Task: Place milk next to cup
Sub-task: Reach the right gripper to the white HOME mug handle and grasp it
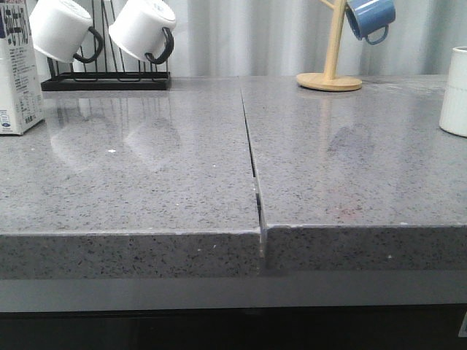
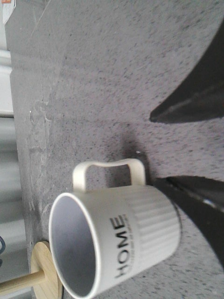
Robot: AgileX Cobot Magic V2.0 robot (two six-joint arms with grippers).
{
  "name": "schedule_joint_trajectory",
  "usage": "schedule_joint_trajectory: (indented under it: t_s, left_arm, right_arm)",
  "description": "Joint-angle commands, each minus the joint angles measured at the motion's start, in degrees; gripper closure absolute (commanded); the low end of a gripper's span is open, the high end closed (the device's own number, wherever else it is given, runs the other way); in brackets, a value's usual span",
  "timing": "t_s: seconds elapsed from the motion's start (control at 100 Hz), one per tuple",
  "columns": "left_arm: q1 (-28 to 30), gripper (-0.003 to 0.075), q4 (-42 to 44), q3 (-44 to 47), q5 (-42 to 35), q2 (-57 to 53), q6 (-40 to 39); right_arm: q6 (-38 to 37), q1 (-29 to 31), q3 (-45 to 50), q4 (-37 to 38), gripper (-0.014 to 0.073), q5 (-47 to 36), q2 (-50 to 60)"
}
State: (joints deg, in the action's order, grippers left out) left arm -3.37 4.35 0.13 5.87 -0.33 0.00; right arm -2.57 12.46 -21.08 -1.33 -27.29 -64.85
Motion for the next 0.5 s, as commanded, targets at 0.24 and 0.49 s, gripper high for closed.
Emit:
schedule_joint_trajectory:
  t_s: [0.24, 0.49]
  left_arm:
    - [0.13, 0.0741, -0.45, 2.37, -4.82, -1.84, -0.45]
    - [0.13, 0.0741, -0.45, 2.37, -4.82, -1.84, -0.45]
  right_arm:
    - [0.4, 0.43, -7.83, 0.68, 0.0297, -8.19, -10.59]
    - [0.4, 0.38, -11.98, 1.87, 0.0297, -9.72, -17.08]
